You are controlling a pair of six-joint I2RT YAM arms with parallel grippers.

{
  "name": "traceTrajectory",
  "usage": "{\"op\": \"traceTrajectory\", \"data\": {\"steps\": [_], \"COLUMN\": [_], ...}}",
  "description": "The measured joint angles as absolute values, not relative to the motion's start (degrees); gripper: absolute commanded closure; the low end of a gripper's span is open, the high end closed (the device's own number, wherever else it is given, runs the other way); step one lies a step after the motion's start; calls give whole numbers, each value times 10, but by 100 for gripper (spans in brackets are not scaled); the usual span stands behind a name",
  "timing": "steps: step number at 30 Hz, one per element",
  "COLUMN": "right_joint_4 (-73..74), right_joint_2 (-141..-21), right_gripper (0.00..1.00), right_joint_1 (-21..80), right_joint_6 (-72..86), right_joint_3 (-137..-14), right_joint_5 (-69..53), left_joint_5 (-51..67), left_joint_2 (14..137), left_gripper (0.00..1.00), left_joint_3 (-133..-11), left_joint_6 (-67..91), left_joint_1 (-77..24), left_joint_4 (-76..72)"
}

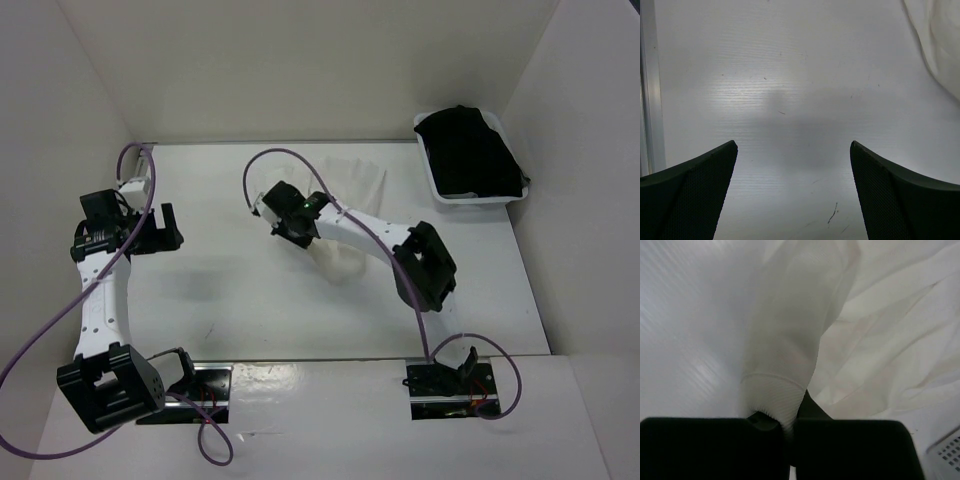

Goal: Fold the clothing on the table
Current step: Flatten the skirt out

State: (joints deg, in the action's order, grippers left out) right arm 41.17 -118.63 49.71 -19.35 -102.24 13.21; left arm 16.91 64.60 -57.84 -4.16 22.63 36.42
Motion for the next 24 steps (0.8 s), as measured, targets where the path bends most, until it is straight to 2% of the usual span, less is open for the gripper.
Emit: {"op": "traceTrajectory", "data": {"steps": [5,9,16,21,24], "right_joint_4": [444,426,386,323,322], "right_joint_2": [-1213,-1208,-1172,-1073,-1060], "right_gripper": [100,100,100,100,100], "right_joint_1": [496,497,434,358,362], "right_joint_6": [-192,-189,-149,-148,-147], "right_joint_3": [-1010,-1037,-1197,-1136,-1075], "right_joint_5": [131,189,256,336,330], "left_joint_5": [173,175,188,200,182], "left_joint_2": [648,648,648,648,648], "left_gripper": [1,1,1,1,1], "left_joint_3": [-578,-578,-578,-578,-578], "left_joint_6": [-43,-43,-47,-65,-78], "left_joint_1": [227,227,227,187,90], "left_joint_4": [364,364,365,369,372]}}
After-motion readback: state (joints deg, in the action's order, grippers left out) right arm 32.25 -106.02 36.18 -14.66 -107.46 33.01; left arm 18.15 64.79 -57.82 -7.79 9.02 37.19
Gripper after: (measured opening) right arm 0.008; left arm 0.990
